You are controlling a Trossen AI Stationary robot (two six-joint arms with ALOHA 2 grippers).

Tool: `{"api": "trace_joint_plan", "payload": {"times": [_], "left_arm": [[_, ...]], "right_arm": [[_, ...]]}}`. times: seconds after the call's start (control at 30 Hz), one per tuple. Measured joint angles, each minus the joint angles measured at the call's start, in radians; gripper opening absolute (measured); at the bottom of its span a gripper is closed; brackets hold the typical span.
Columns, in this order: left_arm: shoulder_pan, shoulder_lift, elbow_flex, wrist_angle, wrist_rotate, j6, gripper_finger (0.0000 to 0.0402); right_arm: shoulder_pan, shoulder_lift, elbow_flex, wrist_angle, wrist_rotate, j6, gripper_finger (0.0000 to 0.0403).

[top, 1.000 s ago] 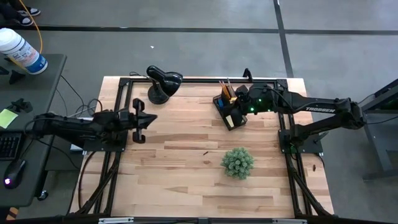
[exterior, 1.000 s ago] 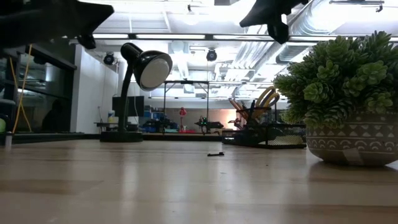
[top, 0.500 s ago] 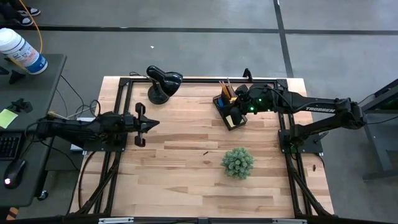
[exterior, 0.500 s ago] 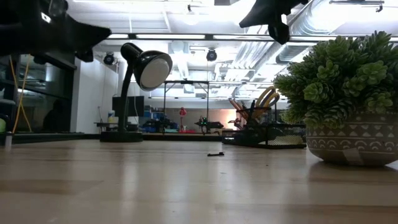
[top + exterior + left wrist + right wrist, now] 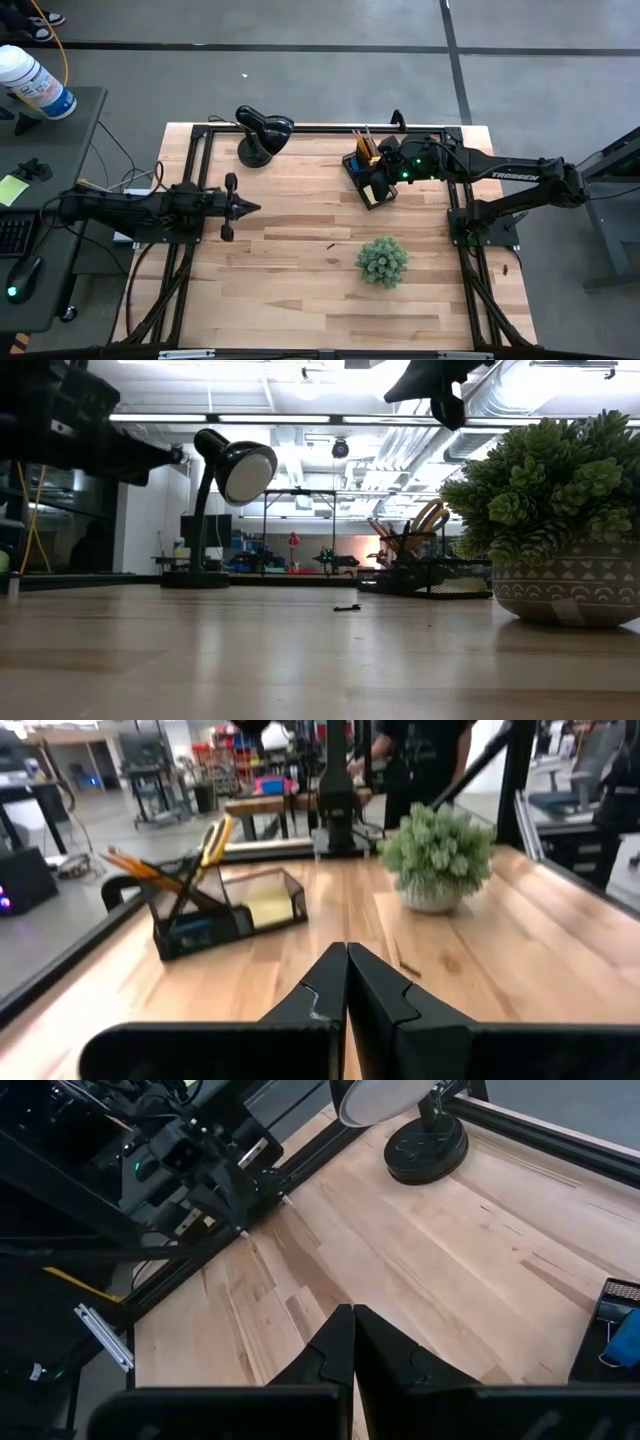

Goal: Pick and place office supplies into organizer
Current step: Return to Home Position

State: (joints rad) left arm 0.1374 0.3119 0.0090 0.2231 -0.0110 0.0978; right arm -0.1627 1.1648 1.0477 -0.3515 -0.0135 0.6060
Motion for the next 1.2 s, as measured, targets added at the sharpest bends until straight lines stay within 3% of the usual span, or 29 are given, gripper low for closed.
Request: {"api": "trace_joint_plan", "payload": {"times": [0.37,0.7,0.97,1.2], "left_arm": [[0.000,-0.118,0.001,-0.213,0.030,0.004,0.0000],[0.000,-0.137,0.001,-0.213,0.029,0.002,0.0001],[0.000,-0.137,0.001,-0.212,0.025,0.010,0.0001],[0.000,-0.137,0.001,-0.212,0.025,0.010,0.0001]], "right_arm": [[0.000,-0.017,0.000,-0.035,-0.025,0.023,0.0001],[0.000,-0.230,0.000,-0.239,0.061,0.010,0.0001],[-0.036,-0.349,0.000,-0.407,0.111,-0.134,0.0001],[-0.115,-0.486,-0.026,-0.406,0.016,-0.226,0.0000]]}}
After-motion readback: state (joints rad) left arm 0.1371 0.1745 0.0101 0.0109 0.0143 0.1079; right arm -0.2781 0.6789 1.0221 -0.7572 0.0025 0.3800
